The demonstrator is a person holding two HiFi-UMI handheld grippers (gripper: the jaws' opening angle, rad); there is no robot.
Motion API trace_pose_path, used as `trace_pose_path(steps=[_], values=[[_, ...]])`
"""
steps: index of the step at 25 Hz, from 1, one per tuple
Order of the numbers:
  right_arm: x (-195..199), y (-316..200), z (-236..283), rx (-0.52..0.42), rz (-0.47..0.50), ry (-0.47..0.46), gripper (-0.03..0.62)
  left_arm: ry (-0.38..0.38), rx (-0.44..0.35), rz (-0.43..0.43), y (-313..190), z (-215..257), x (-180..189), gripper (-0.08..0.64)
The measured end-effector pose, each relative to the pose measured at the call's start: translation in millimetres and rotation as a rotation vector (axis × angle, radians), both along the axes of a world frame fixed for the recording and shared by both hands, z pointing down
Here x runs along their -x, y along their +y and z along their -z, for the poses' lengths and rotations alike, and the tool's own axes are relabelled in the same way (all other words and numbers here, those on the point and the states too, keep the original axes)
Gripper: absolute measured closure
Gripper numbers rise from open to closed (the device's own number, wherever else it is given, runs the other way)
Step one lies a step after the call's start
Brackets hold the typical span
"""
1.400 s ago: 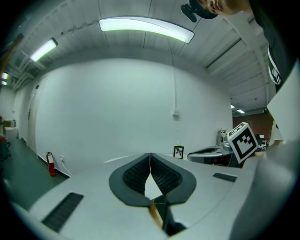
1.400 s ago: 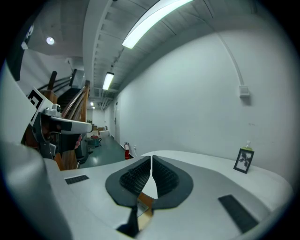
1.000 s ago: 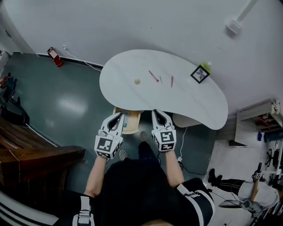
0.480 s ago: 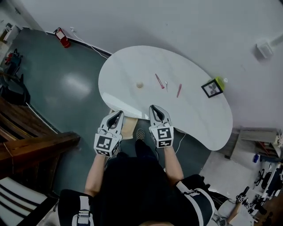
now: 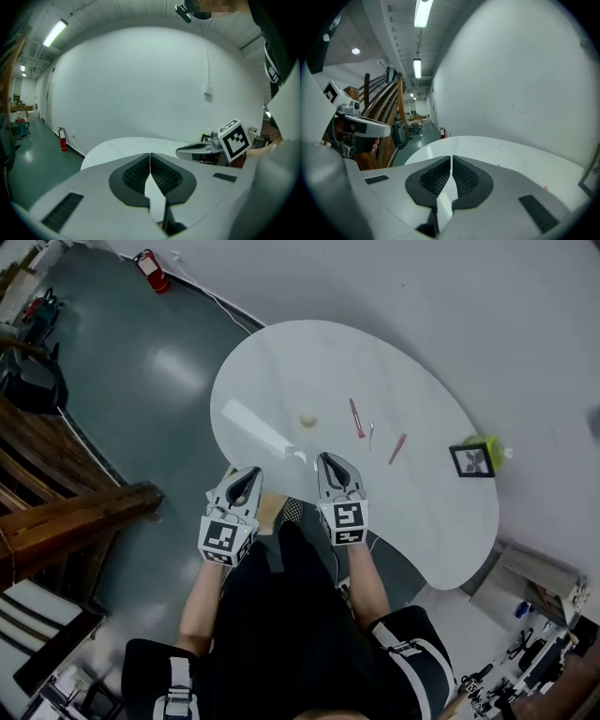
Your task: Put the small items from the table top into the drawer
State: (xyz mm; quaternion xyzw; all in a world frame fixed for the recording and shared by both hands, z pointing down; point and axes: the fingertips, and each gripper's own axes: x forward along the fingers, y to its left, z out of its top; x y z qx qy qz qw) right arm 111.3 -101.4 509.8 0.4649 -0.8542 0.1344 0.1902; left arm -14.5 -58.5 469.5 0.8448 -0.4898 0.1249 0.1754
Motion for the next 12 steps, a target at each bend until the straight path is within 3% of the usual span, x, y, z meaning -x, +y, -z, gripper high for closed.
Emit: trace_pose_path(steps=[12], values=[[-1,-36,-69,0.074,0.070,-0.005,0.555,-0.015,0.080,0.077,-27,-61,-2,0.540]])
